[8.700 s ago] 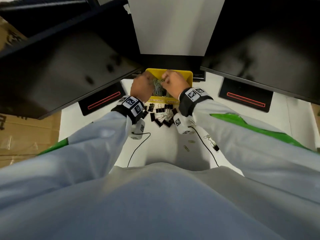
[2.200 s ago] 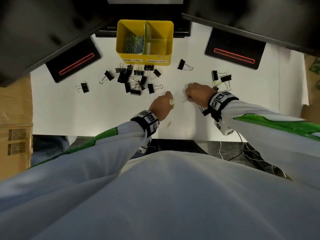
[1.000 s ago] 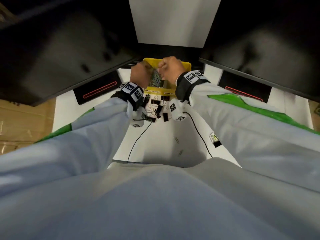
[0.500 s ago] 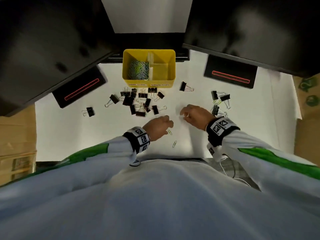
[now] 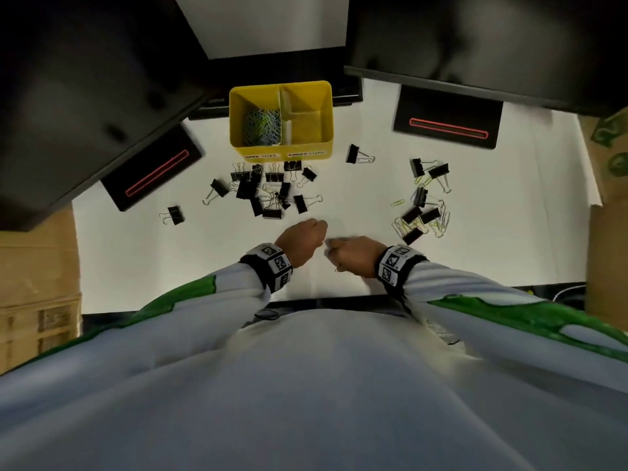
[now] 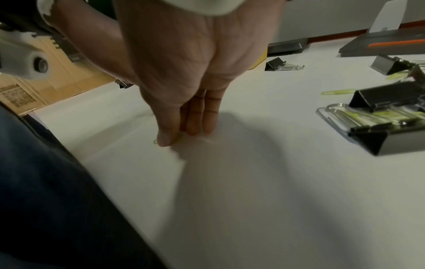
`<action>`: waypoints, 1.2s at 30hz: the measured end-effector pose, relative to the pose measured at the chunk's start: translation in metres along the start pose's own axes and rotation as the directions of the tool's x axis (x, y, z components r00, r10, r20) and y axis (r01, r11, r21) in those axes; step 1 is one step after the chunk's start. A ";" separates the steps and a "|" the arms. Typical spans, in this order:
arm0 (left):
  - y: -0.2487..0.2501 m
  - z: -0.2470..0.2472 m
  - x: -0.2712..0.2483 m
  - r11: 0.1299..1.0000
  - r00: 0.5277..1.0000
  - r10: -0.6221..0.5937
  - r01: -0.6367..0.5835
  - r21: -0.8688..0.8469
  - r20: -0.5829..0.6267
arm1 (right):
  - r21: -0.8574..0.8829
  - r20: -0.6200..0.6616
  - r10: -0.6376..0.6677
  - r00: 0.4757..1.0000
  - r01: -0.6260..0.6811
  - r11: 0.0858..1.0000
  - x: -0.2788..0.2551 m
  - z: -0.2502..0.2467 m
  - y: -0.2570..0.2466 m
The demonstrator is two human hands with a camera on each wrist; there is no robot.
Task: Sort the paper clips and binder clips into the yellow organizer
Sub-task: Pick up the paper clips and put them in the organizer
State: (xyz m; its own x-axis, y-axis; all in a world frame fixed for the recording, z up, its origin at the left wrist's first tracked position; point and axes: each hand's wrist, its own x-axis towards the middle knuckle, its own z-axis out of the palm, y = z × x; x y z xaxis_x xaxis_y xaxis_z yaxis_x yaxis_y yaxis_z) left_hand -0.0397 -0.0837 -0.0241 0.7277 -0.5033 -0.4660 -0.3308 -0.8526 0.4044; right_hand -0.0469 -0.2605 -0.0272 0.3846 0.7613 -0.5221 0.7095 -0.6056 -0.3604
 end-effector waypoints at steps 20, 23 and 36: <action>-0.071 -0.170 0.016 0.851 0.690 -0.523 0.391 -0.350 -0.500 | 0.502 -0.449 0.438 0.779 -0.186 0.845 0.101 -0.207 0.020; -0.054 -0.143 0.018 0.865 0.679 -0.489 0.298 -0.403 -0.547 | 0.479 -0.446 0.410 0.796 -0.175 0.860 0.068 -0.180 0.032; 0.098 -0.014 0.086 0.984 0.992 0.093 -0.105 -0.147 -0.090 | 0.589 -0.234 0.771 0.592 -0.545 0.597 -0.115 -0.031 0.119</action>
State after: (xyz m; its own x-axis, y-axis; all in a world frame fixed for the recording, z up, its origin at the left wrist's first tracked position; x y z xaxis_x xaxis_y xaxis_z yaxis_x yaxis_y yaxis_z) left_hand -0.0014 -0.2091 -0.0137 0.7450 -0.5656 -0.3537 -0.3139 -0.7650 0.5624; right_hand 0.0120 -0.4126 0.0139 0.9129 0.0375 -0.4063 -0.1341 -0.9129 -0.3855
